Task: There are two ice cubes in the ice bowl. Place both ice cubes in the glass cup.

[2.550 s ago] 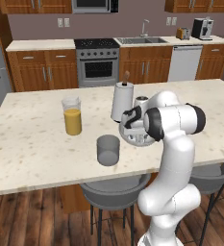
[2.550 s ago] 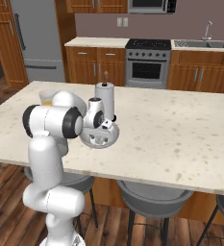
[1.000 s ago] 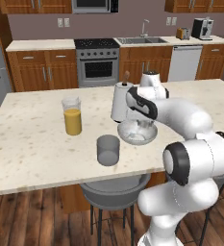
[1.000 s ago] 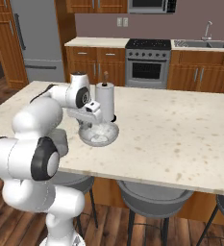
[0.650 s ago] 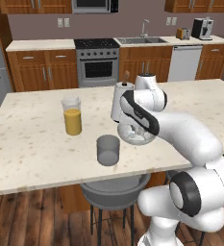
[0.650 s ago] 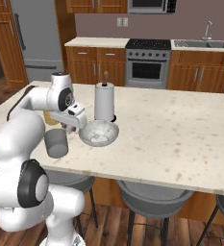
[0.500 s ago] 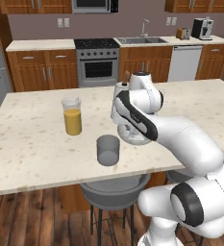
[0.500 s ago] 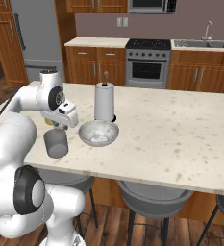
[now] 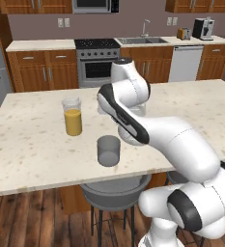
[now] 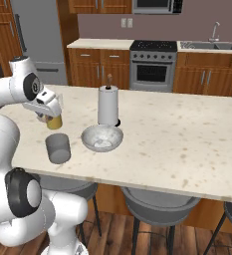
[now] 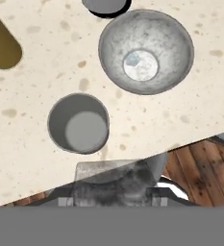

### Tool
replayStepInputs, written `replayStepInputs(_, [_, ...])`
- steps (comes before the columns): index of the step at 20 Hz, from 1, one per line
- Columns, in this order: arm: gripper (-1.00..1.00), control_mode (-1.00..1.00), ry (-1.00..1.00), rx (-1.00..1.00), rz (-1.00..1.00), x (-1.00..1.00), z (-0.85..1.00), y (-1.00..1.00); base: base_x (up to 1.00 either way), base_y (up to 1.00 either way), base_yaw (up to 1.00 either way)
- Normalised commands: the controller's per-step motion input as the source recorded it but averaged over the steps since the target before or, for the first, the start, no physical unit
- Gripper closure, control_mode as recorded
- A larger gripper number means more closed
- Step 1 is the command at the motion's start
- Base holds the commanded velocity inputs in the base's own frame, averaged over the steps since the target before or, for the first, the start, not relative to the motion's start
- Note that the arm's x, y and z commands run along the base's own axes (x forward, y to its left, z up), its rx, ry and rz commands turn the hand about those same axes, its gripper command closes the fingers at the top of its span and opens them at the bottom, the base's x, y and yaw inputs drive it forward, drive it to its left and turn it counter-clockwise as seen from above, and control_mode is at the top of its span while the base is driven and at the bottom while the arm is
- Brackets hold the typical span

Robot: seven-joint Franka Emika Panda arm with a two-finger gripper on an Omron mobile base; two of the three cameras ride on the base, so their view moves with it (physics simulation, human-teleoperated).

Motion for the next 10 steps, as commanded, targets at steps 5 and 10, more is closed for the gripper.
replayStepInputs(5, [1.0, -1.0, -0.1, 0.02, 0.0, 0.0, -0.11, 0.25, 0.0, 0.0, 0.0])
replayStepInputs(10, [1.0, -1.0, -0.06, 0.15, 0.0, 0.0, -0.03, 0.01, 0.0, 0.0, 0.0])
